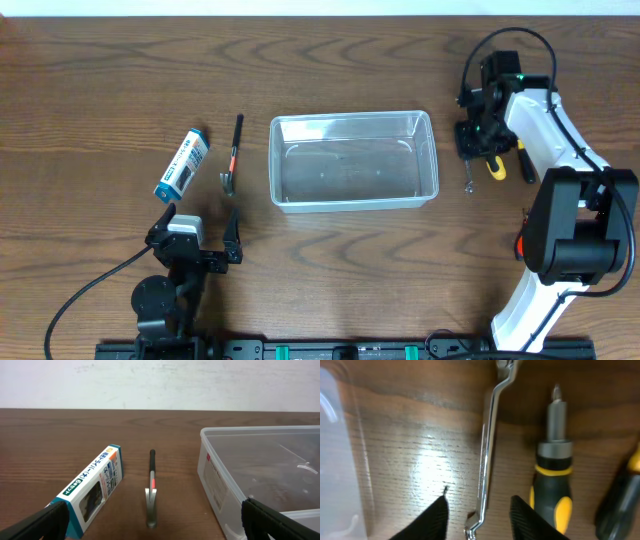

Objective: Pack container
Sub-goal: 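Move the right gripper over the silver wrench and lower onto it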

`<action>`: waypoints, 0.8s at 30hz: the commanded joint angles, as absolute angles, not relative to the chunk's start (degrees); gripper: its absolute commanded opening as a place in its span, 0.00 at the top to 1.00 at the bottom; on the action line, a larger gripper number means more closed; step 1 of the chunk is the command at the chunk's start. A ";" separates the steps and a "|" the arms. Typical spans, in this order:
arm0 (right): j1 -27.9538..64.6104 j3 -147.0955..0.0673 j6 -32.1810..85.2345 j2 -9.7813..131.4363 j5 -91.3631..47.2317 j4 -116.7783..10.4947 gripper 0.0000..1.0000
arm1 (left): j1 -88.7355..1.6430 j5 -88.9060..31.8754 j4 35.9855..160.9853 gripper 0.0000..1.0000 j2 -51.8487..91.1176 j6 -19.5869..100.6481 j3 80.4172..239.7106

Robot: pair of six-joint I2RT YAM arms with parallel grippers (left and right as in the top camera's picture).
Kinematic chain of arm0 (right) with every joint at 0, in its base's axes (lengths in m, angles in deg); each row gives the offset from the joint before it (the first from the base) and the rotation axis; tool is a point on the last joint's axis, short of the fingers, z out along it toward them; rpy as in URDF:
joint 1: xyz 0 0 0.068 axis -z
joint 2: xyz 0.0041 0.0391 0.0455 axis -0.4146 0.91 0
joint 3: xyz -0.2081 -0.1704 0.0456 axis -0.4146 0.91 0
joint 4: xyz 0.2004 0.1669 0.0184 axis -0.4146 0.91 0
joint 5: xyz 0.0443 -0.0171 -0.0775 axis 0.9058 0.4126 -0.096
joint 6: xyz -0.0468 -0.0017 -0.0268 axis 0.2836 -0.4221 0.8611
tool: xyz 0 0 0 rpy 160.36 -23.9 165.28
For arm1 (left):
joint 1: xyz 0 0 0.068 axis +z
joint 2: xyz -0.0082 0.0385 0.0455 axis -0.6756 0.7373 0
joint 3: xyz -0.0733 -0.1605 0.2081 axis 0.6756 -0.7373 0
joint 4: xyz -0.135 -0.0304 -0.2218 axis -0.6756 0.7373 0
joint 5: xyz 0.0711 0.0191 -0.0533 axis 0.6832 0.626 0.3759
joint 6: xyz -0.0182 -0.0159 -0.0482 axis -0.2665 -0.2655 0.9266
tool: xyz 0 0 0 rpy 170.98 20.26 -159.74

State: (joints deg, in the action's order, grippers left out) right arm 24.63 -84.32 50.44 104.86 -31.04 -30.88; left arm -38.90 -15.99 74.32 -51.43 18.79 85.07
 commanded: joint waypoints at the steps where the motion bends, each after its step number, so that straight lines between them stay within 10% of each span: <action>1: 24.42 -83.14 50.04 105.47 -31.61 -32.21 0.65 | -38.70 -16.76 74.67 0.02 -51.78 17.81 84.35; 24: 24.39 -80.45 47.92 105.47 -34.45 -39.03 0.69 | -38.70 -16.73 74.67 0.02 -51.78 17.81 84.35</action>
